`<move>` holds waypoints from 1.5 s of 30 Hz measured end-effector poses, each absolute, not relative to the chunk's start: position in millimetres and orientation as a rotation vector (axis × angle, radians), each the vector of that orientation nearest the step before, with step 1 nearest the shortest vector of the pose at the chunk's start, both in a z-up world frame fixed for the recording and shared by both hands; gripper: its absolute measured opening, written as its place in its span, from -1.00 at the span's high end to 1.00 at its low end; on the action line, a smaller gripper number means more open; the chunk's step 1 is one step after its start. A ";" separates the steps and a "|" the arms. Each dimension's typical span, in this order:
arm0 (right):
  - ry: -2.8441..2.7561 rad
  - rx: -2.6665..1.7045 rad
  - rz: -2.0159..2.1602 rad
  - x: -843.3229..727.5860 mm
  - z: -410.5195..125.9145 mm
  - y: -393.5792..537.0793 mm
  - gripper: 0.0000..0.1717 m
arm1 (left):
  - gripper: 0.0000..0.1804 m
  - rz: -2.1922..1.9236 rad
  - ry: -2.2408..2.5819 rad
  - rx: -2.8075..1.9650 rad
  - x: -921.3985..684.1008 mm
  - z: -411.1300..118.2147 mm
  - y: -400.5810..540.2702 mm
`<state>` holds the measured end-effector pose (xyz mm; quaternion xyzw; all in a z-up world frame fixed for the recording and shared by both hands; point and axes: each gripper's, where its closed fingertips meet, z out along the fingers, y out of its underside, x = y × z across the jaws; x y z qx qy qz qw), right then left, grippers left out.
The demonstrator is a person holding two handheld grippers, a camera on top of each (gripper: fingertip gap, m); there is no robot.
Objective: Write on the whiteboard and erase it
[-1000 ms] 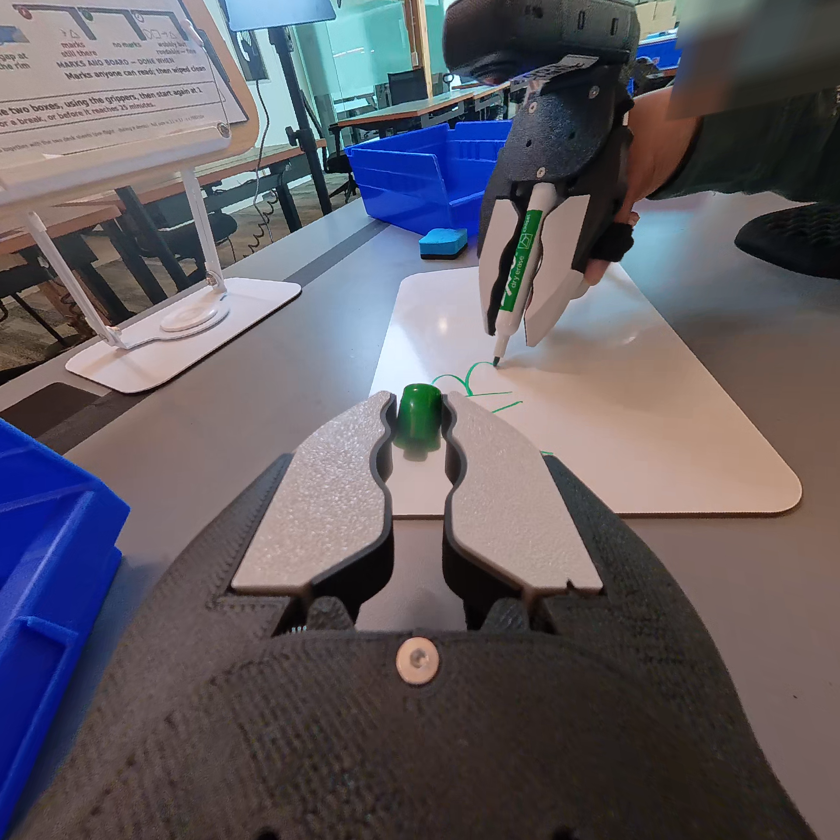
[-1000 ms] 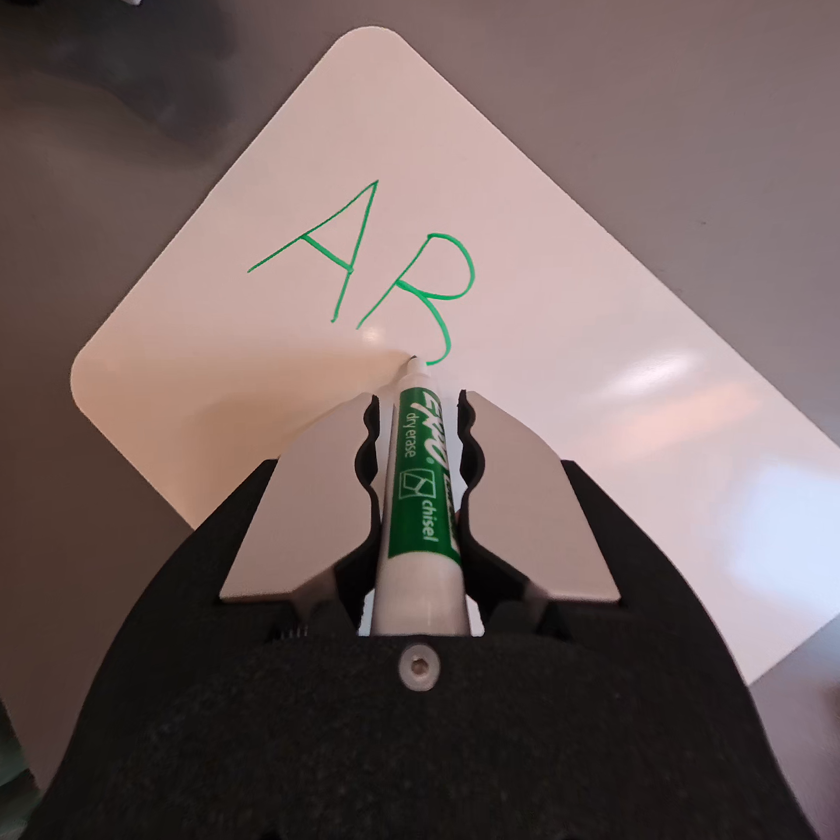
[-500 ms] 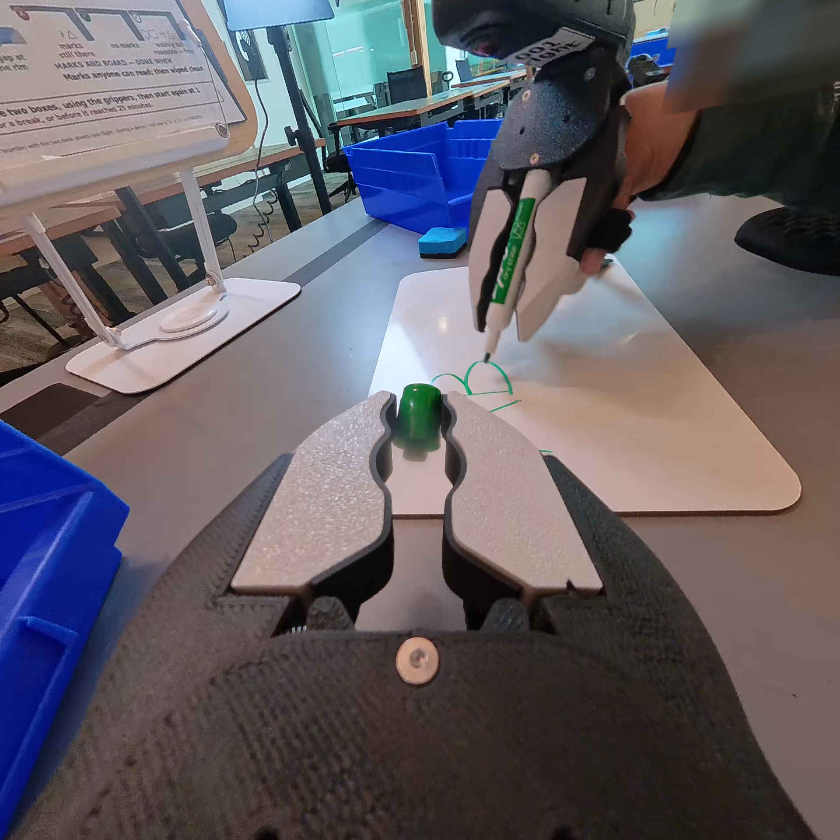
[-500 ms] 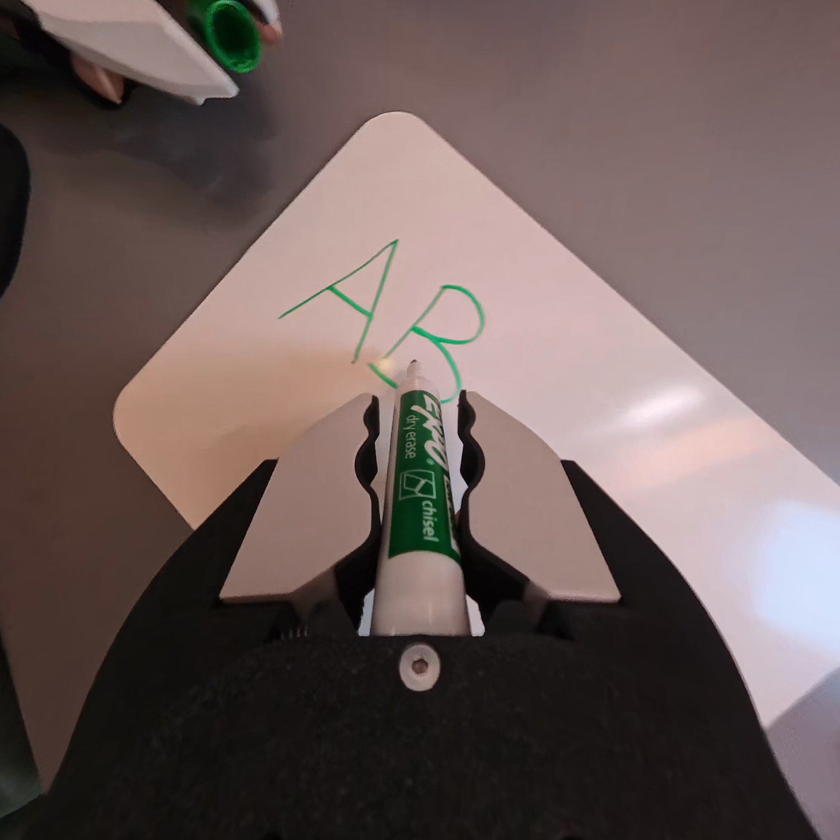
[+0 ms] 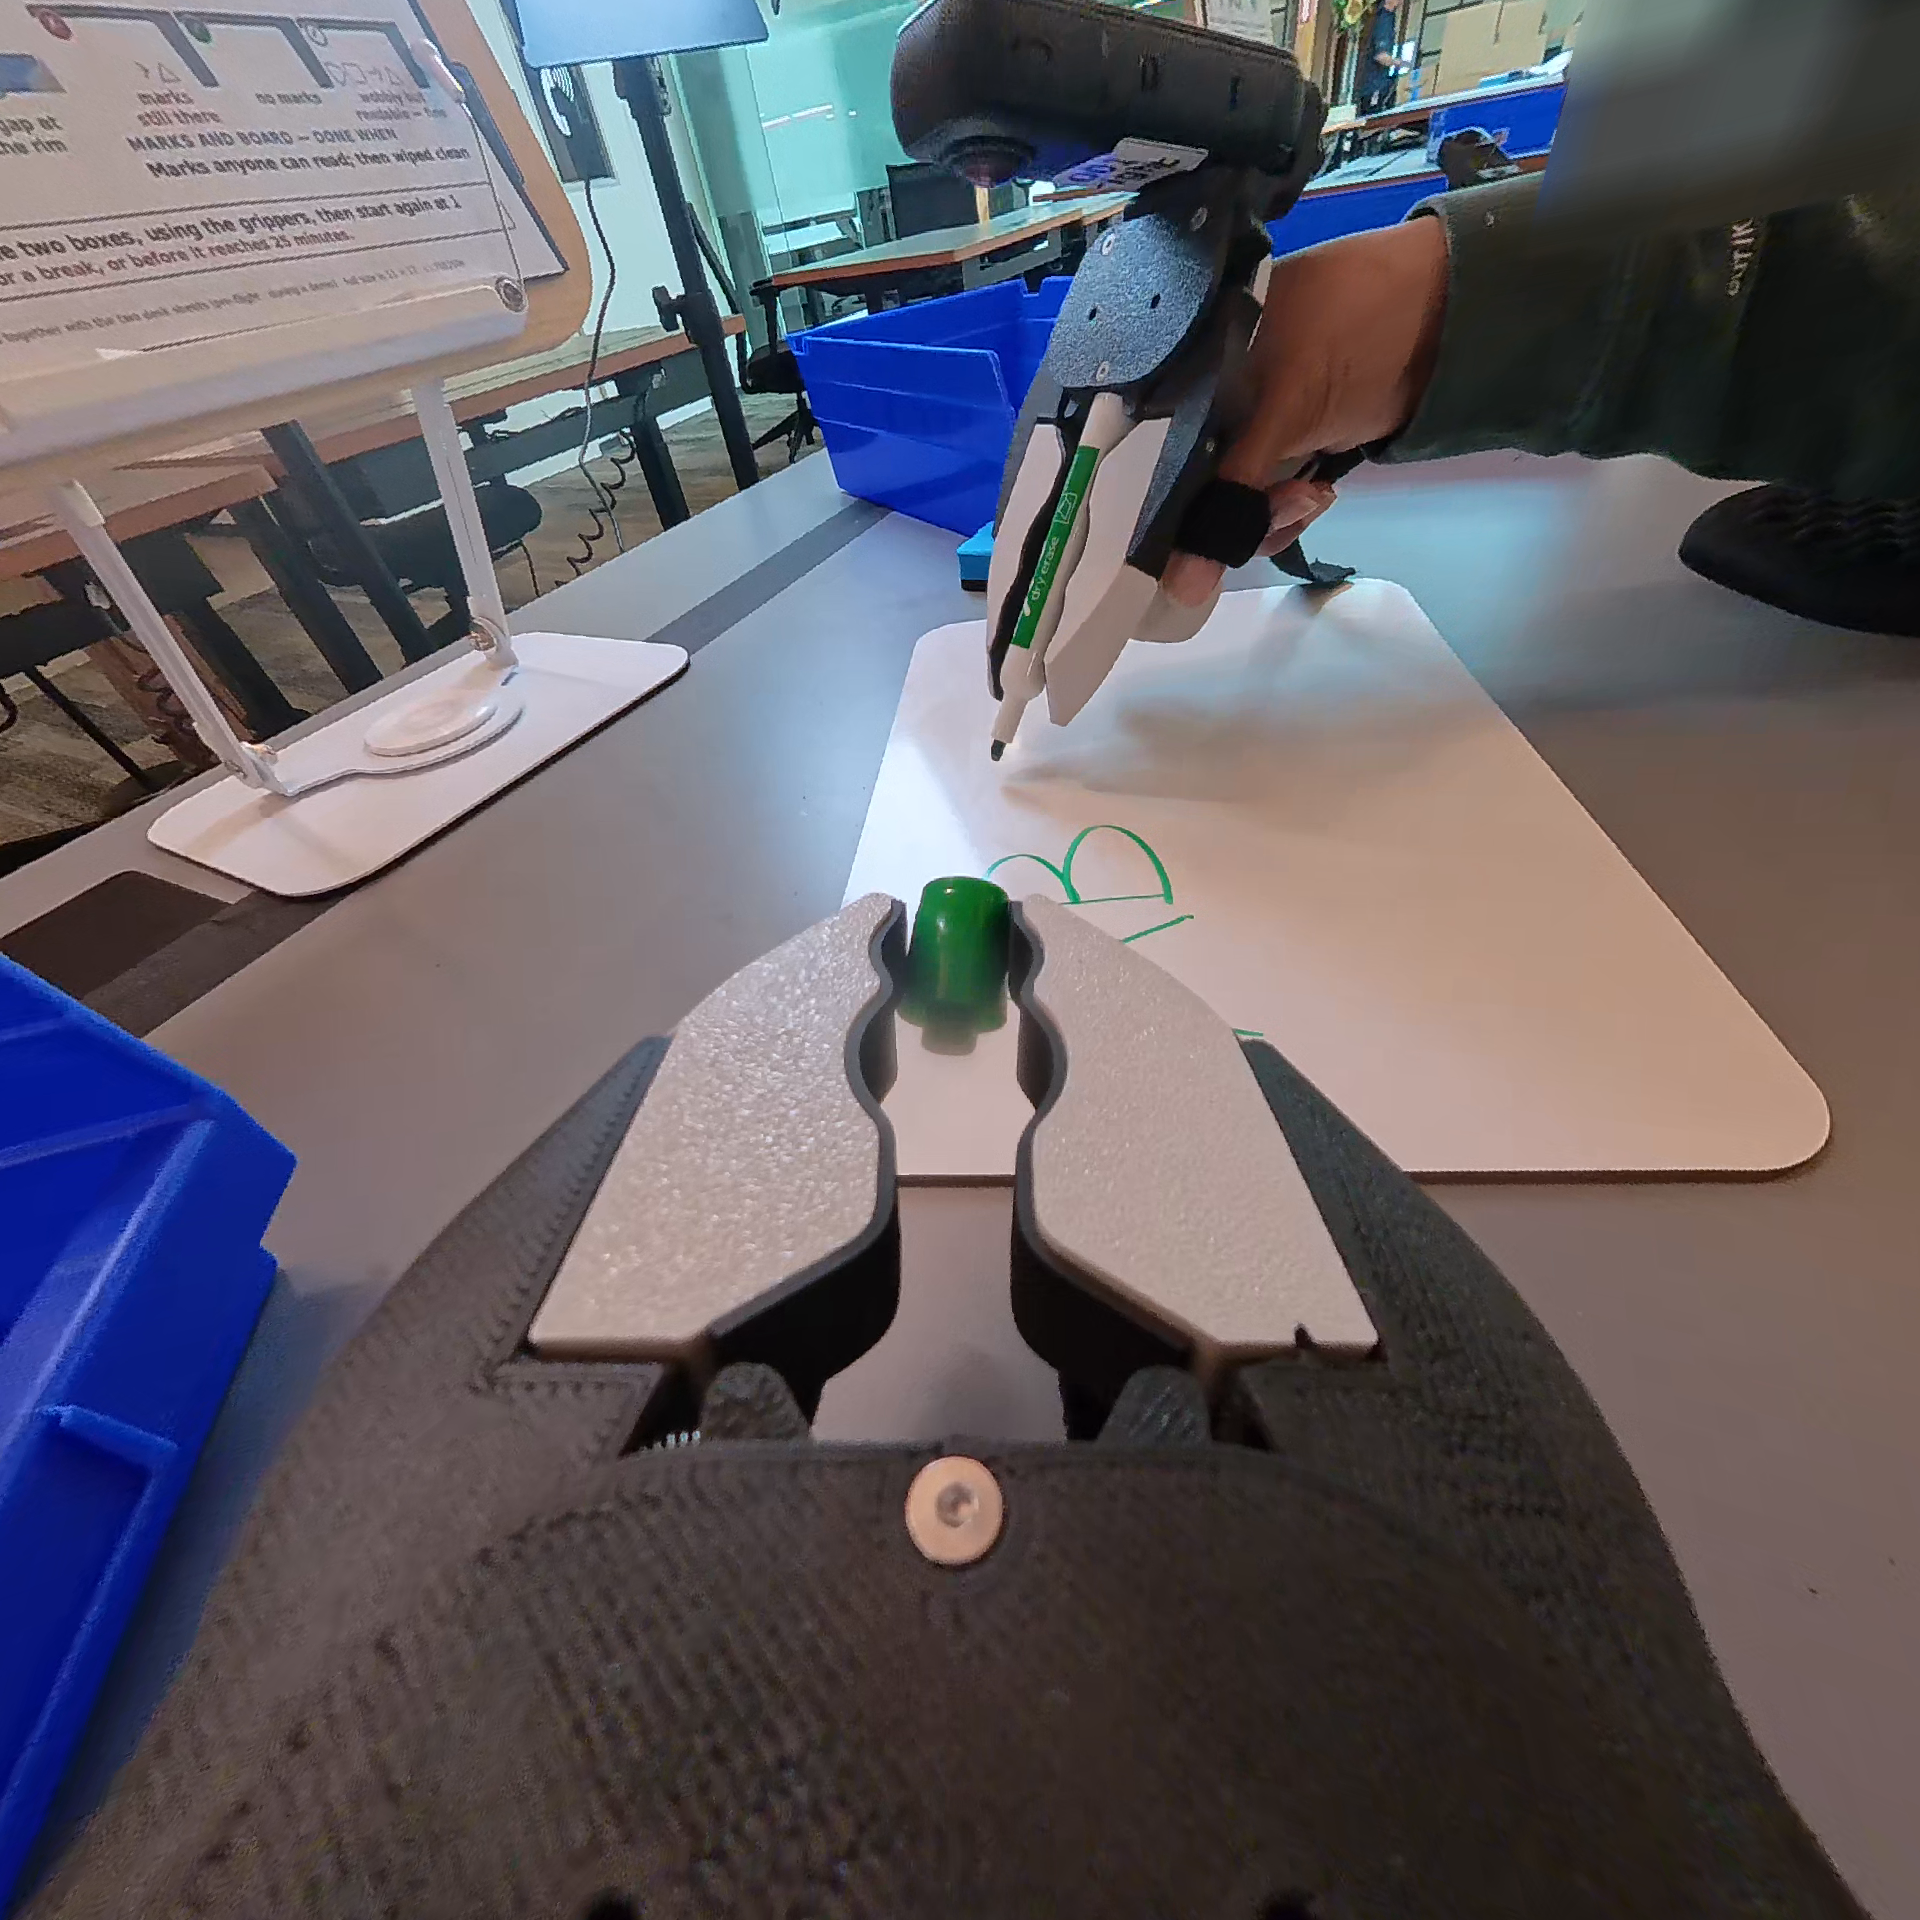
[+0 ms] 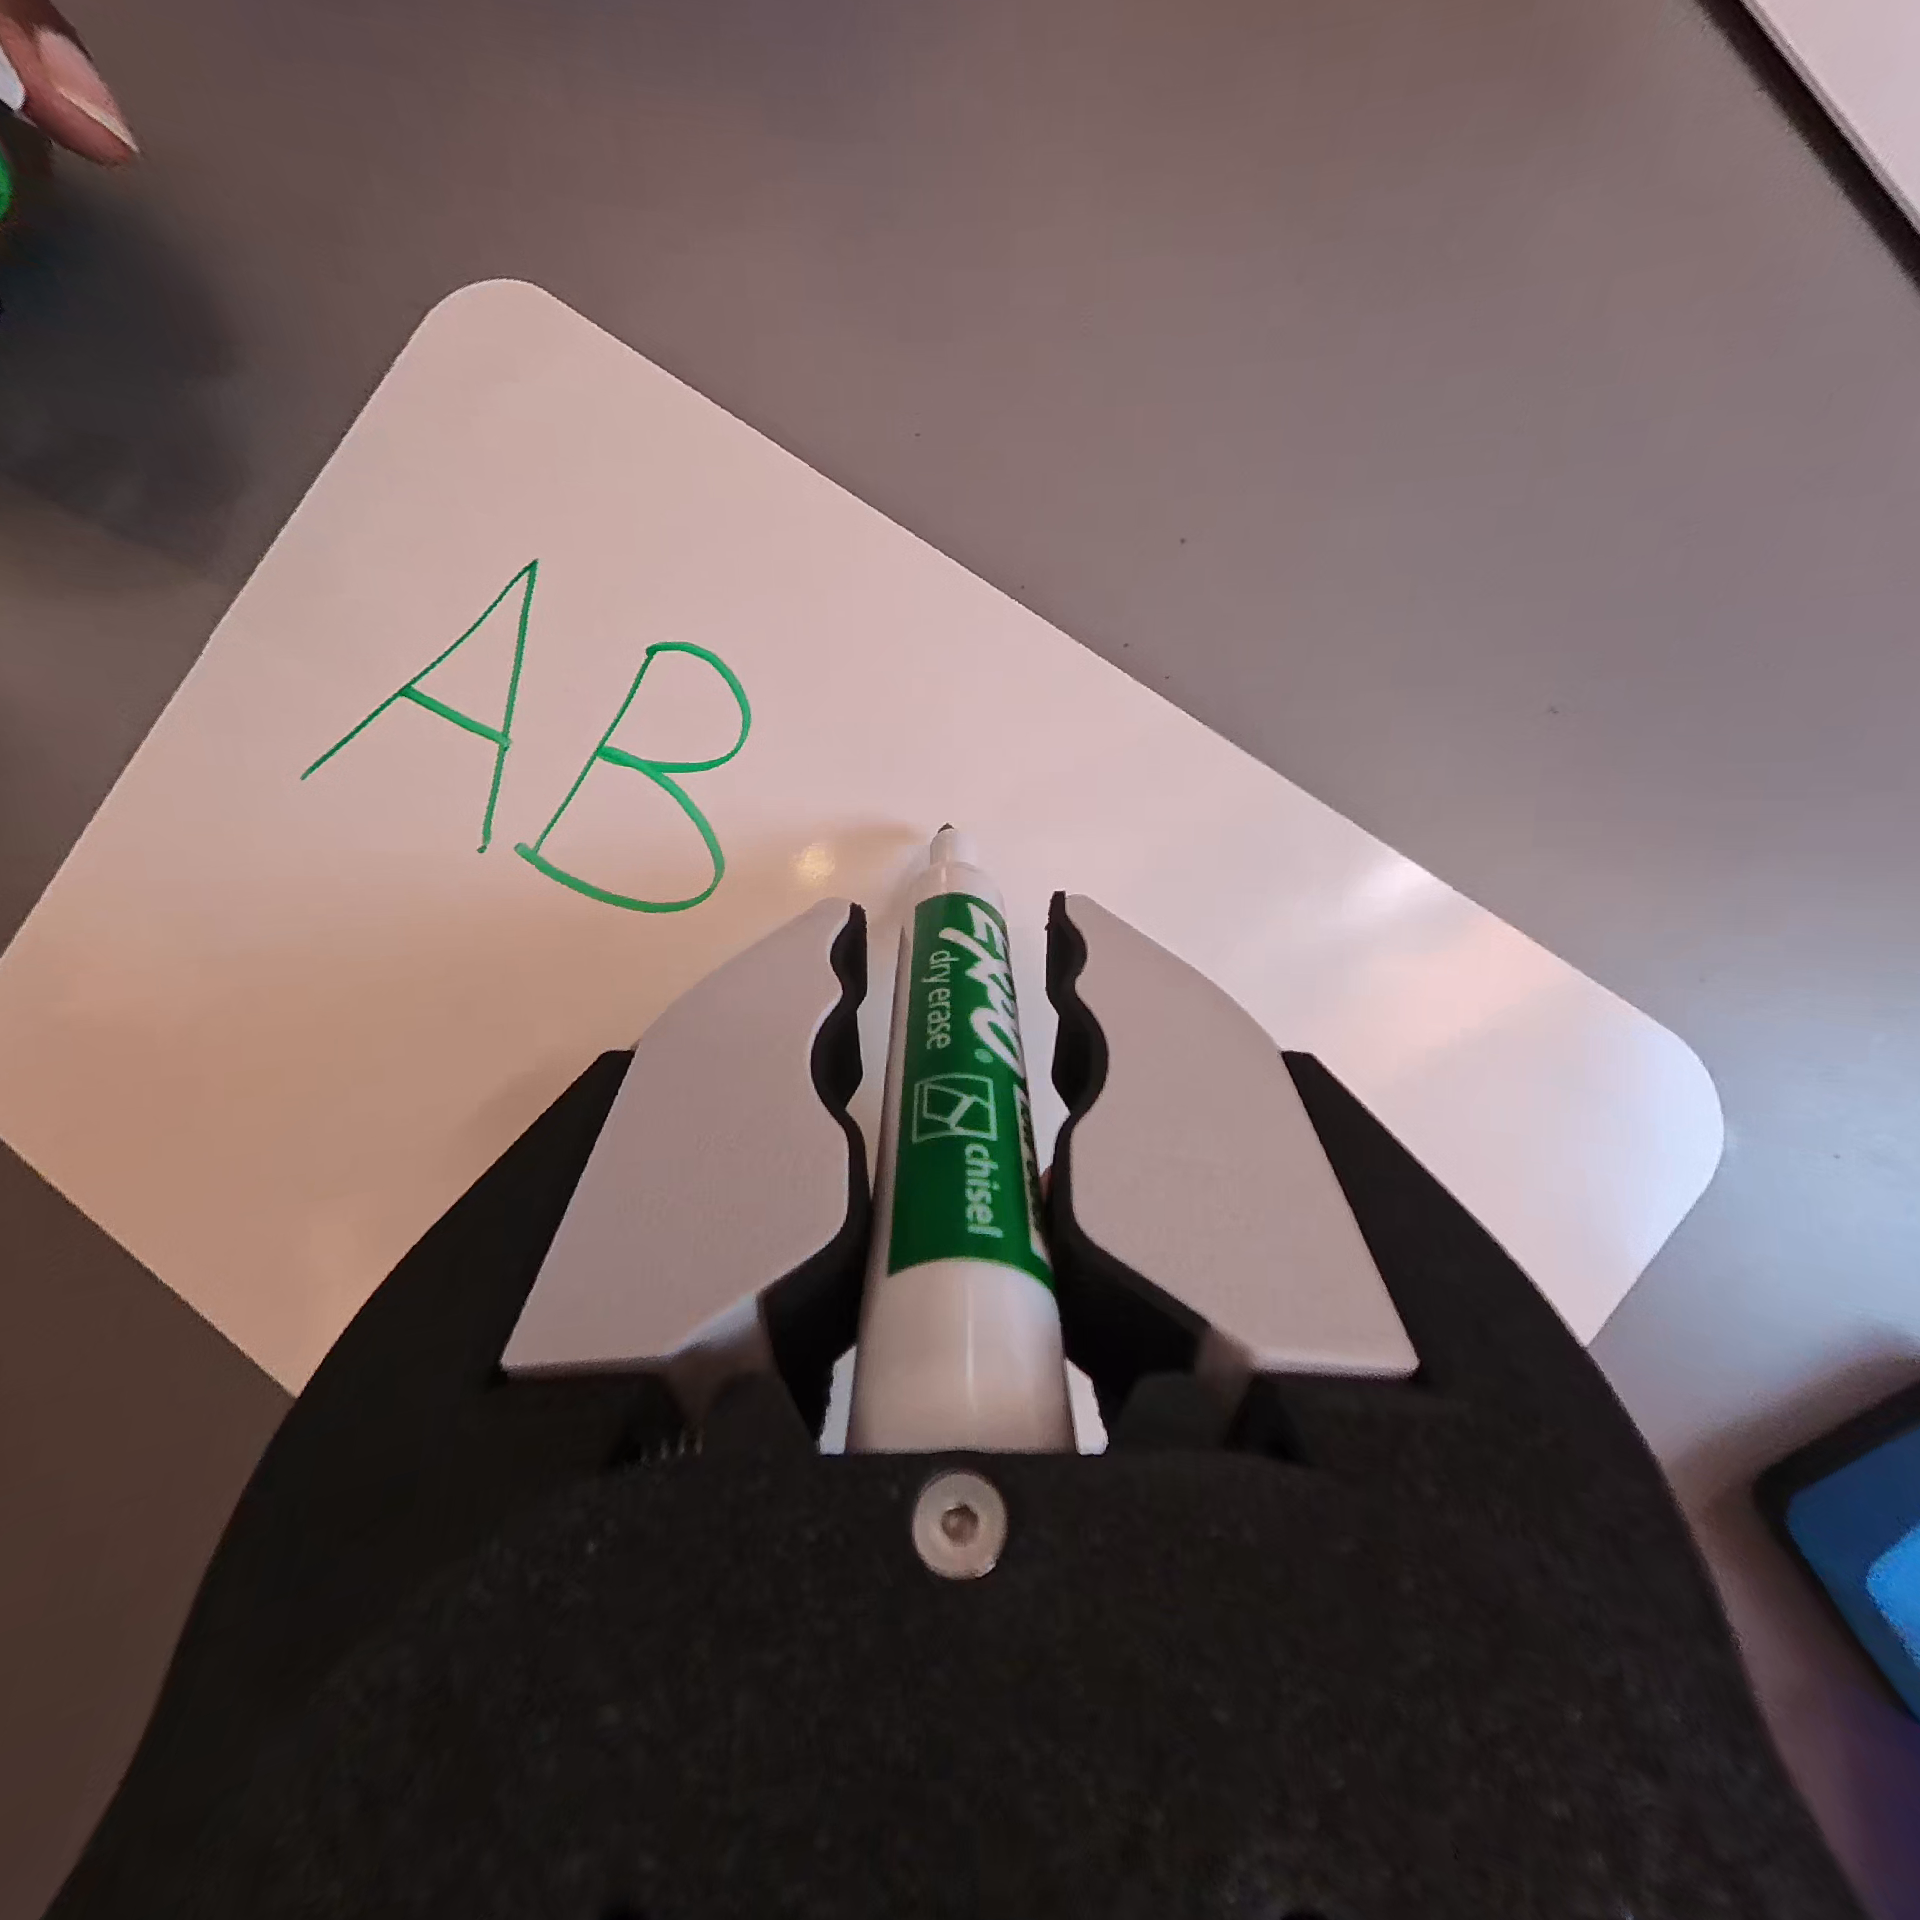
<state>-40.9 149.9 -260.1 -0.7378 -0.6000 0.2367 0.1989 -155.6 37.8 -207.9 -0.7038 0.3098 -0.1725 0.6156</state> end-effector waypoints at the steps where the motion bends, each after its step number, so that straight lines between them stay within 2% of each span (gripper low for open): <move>1: -1.679 -2.065 0.661 -41.3 -260.2 150.3 0.59 | 0.80 -0.398 0.713 -1.621 -155.6 -207.9 37.9; 28: -1.869 -2.006 0.642 -30.8 -266.7 98.4 0.58 | 0.80 -0.389 0.720 -1.625 -155.5 -208.7 39.1; 45: -1.725 -2.060 0.607 -19.1 -250.2 145.0 0.60 | 0.80 -0.382 0.718 -1.625 -156.0 -208.8 39.3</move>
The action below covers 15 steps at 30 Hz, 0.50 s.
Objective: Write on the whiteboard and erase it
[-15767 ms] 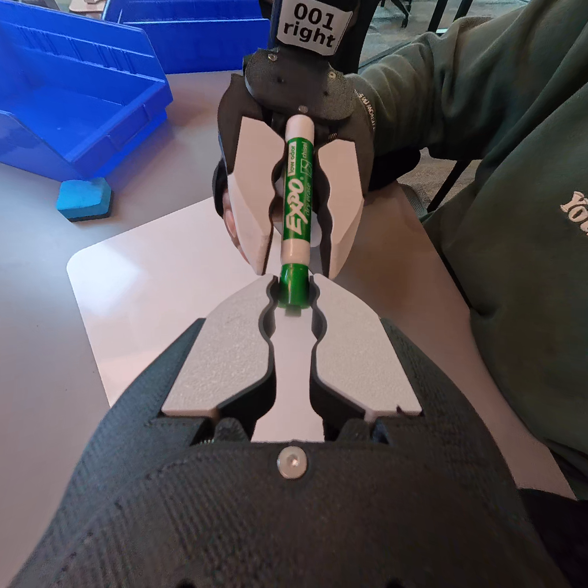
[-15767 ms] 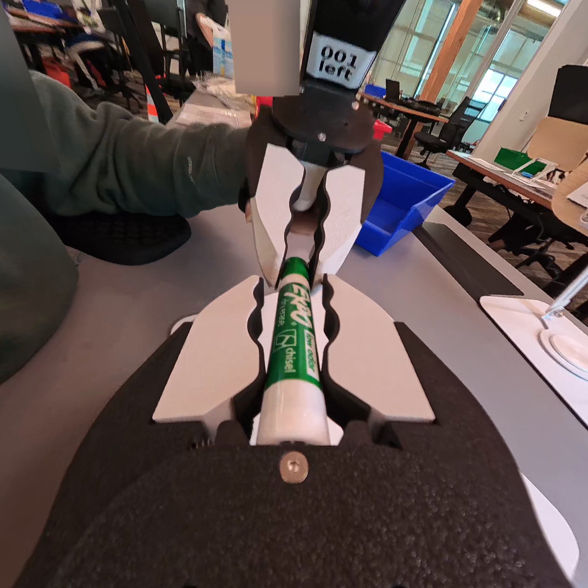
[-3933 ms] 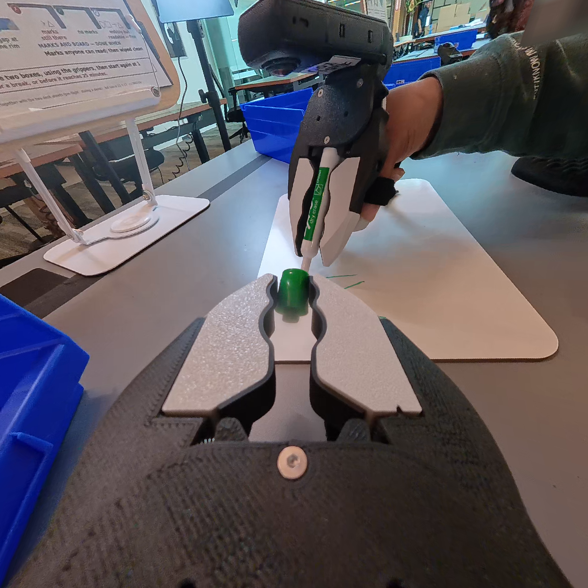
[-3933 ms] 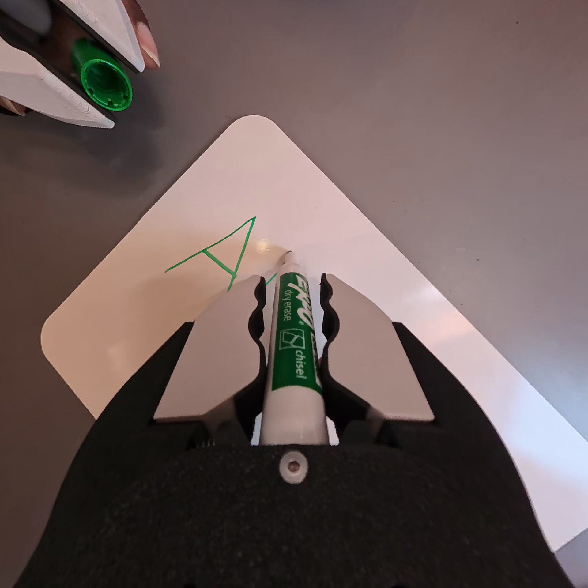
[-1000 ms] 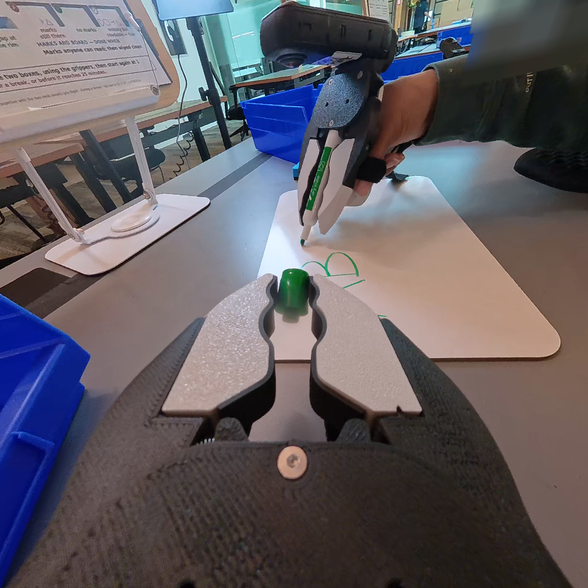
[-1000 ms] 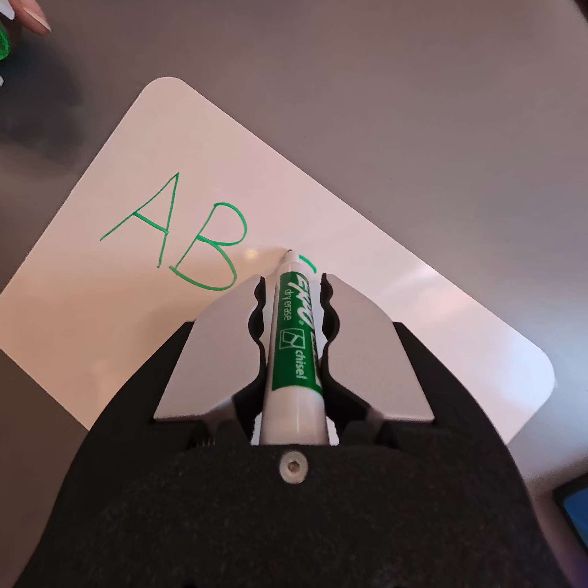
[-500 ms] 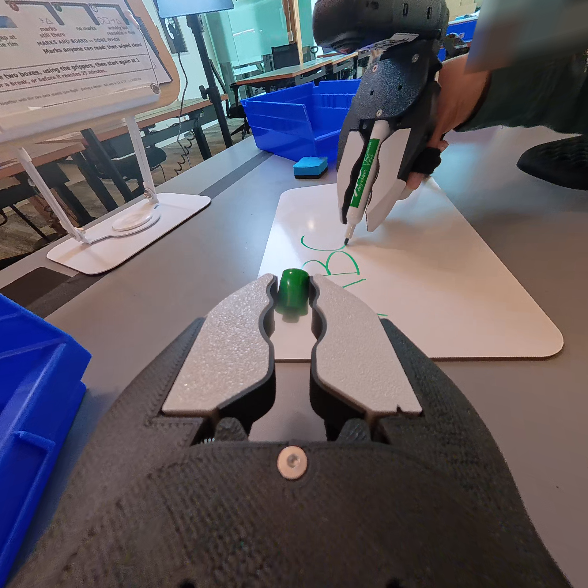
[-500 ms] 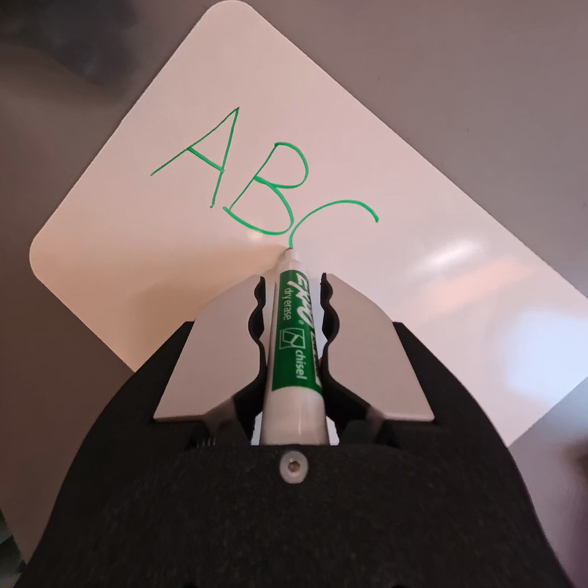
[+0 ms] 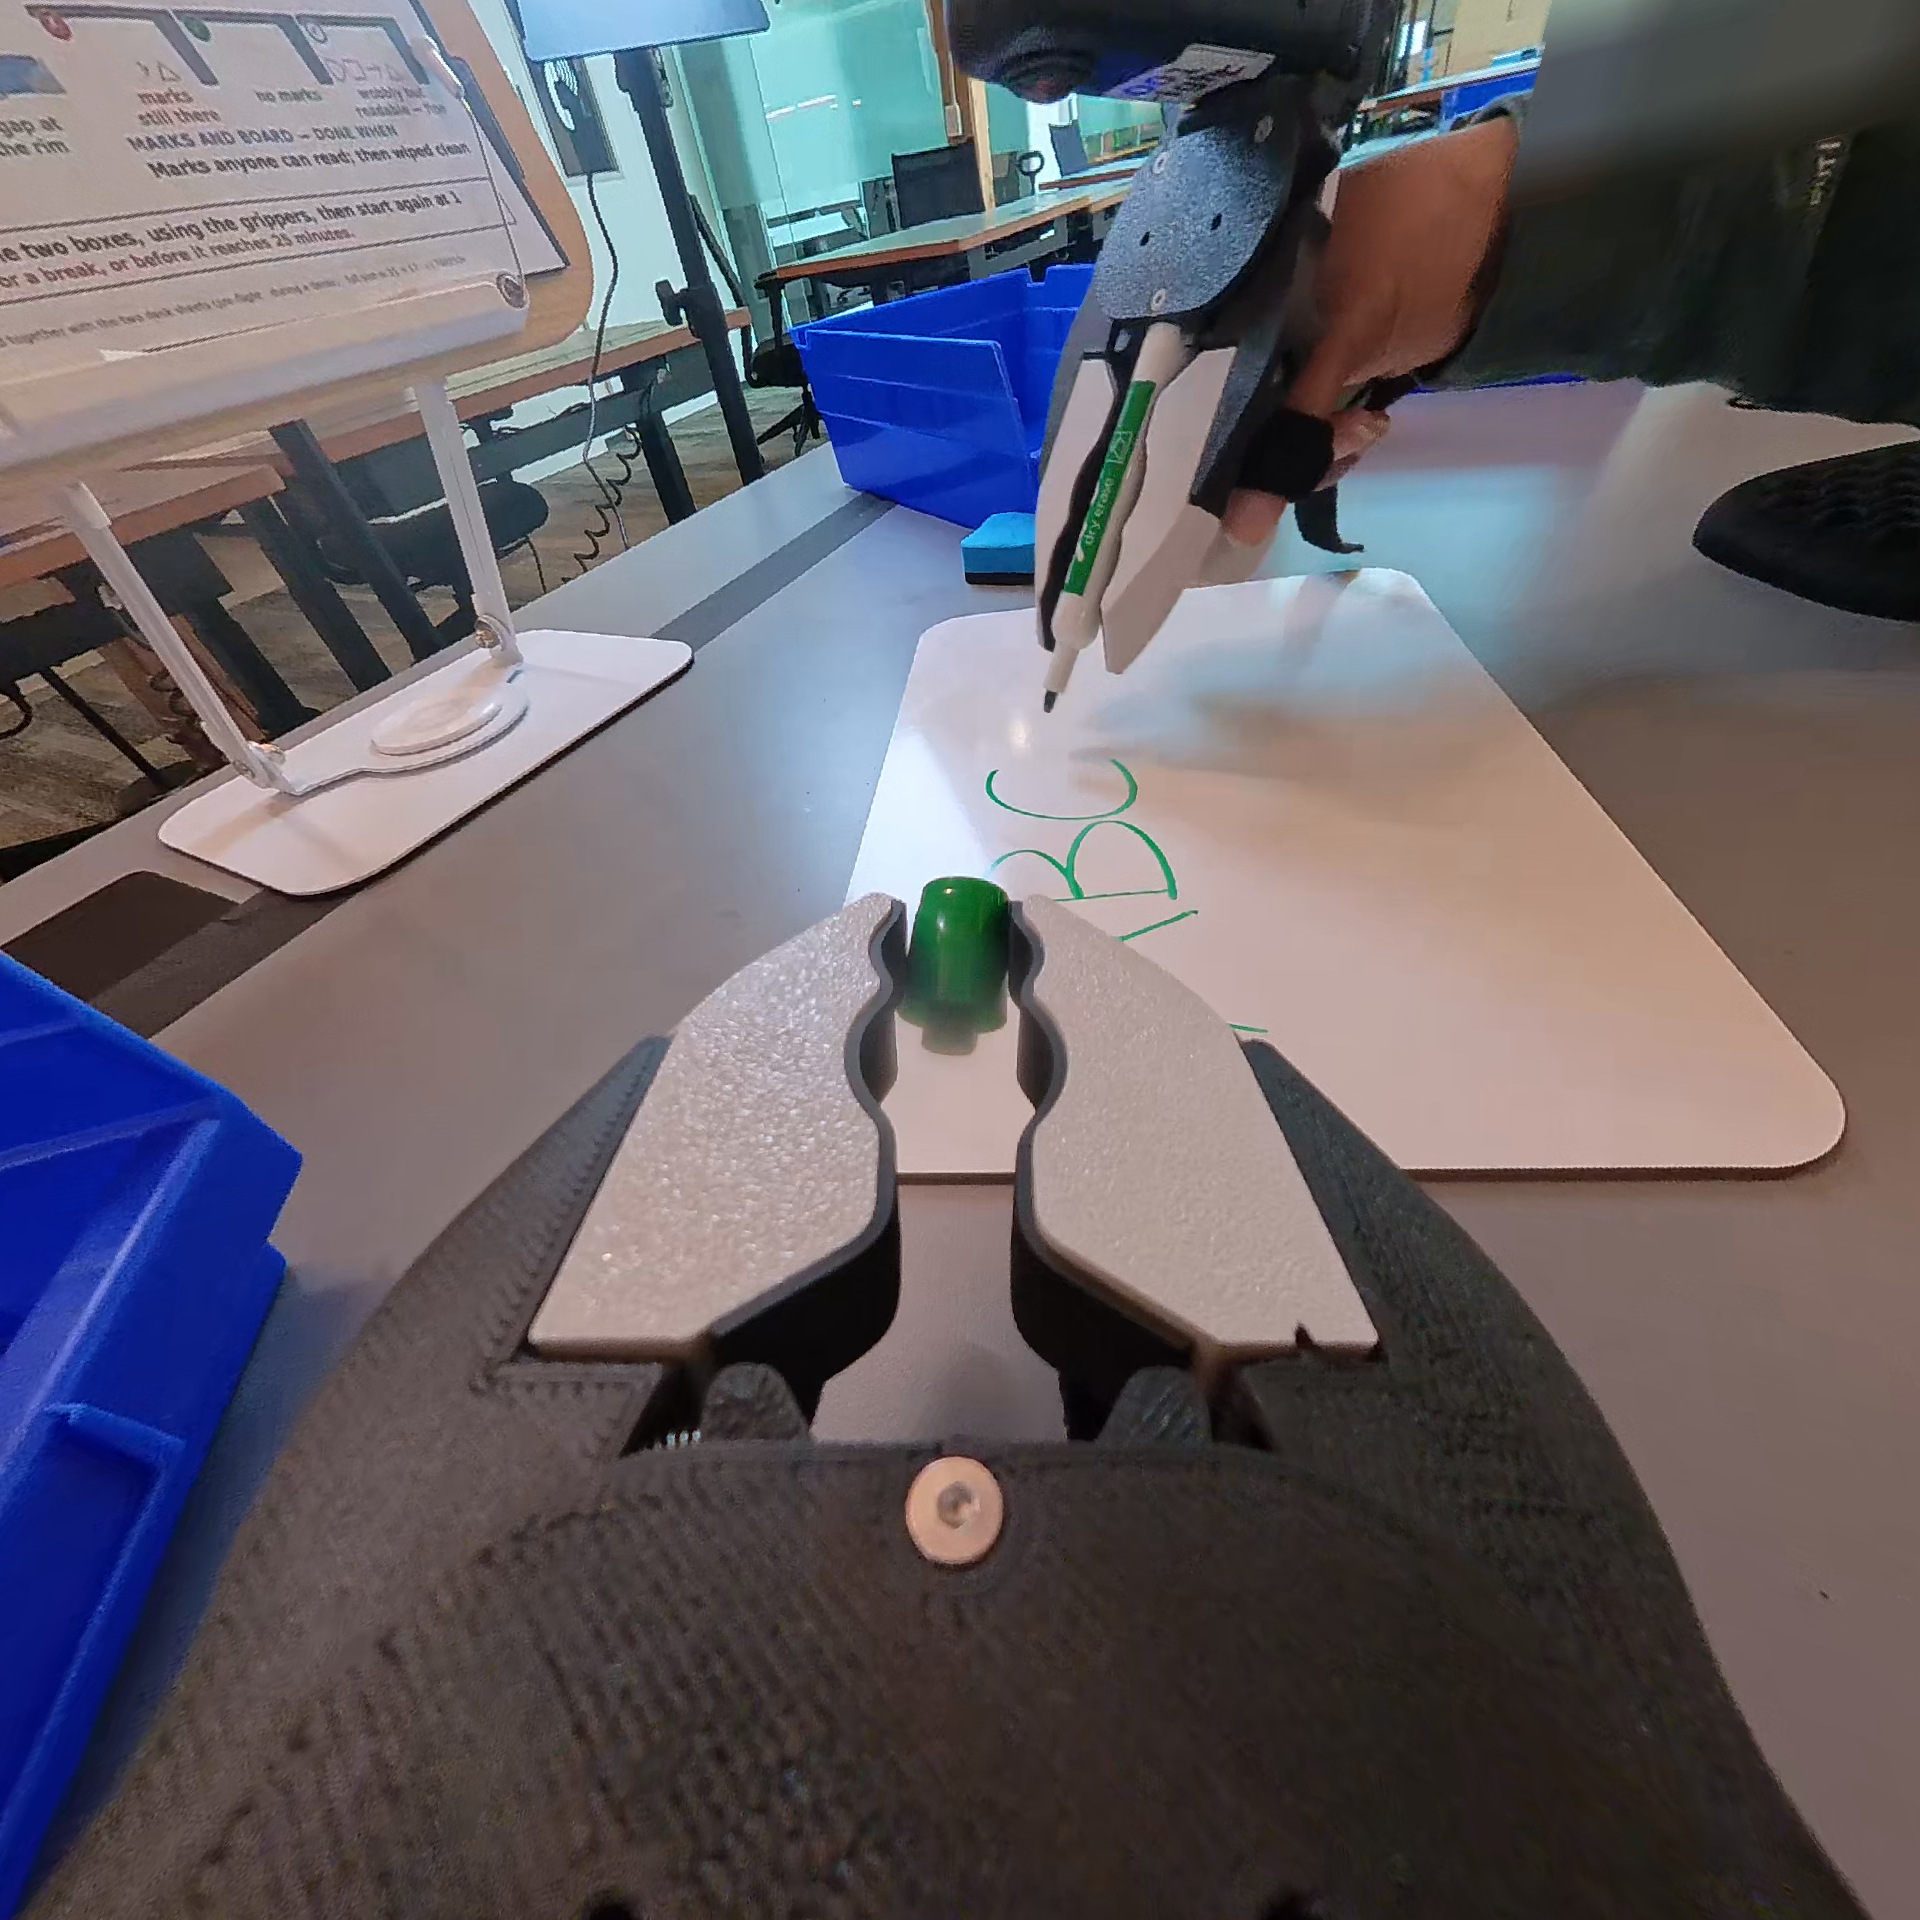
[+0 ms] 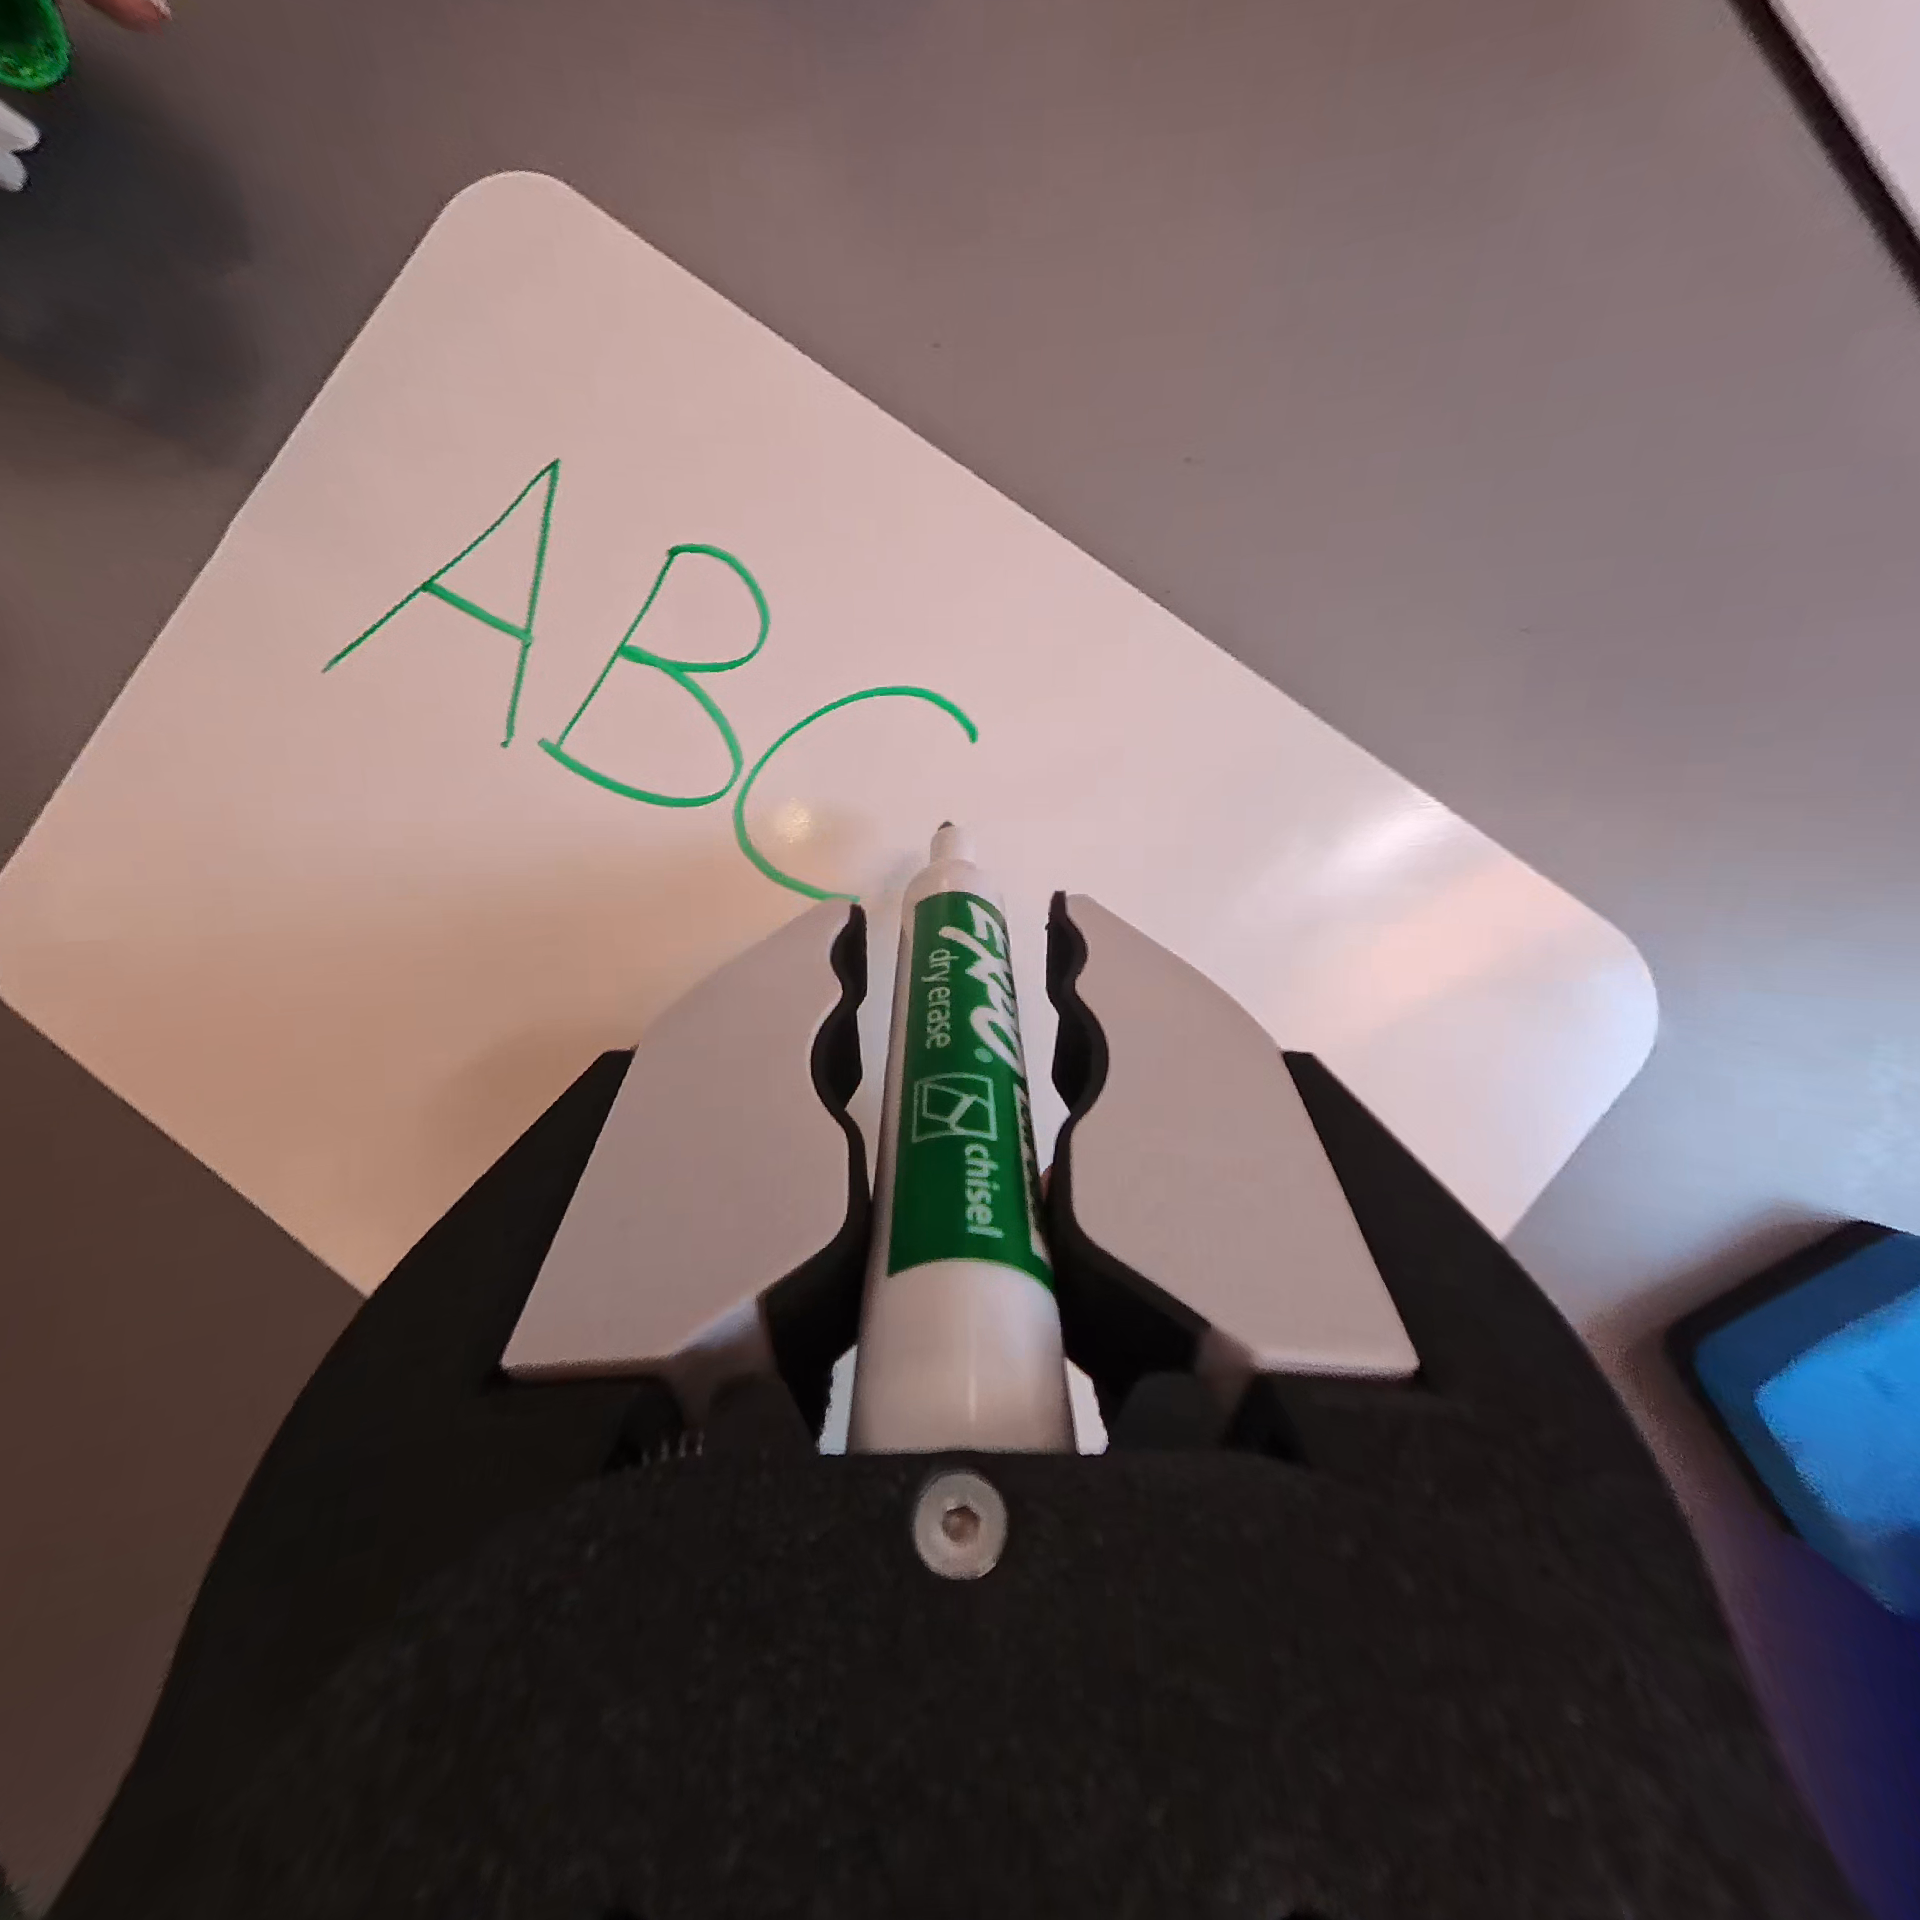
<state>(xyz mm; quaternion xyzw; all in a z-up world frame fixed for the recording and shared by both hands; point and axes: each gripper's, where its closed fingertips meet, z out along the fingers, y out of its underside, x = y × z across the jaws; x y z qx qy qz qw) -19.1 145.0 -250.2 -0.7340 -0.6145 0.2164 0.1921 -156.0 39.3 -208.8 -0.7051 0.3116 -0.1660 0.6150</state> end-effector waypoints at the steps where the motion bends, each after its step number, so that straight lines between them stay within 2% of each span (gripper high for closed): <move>1: -1.720 -2.064 0.598 -19.7 -250.4 149.0 0.60 | 0.80 -0.383 0.718 -1.624 -155.9 -208.8 39.2; 15: -1.733 -2.084 0.567 -33.9 -263.0 162.8 0.59 | 0.80 -0.391 0.718 -1.625 -155.6 -208.8 38.8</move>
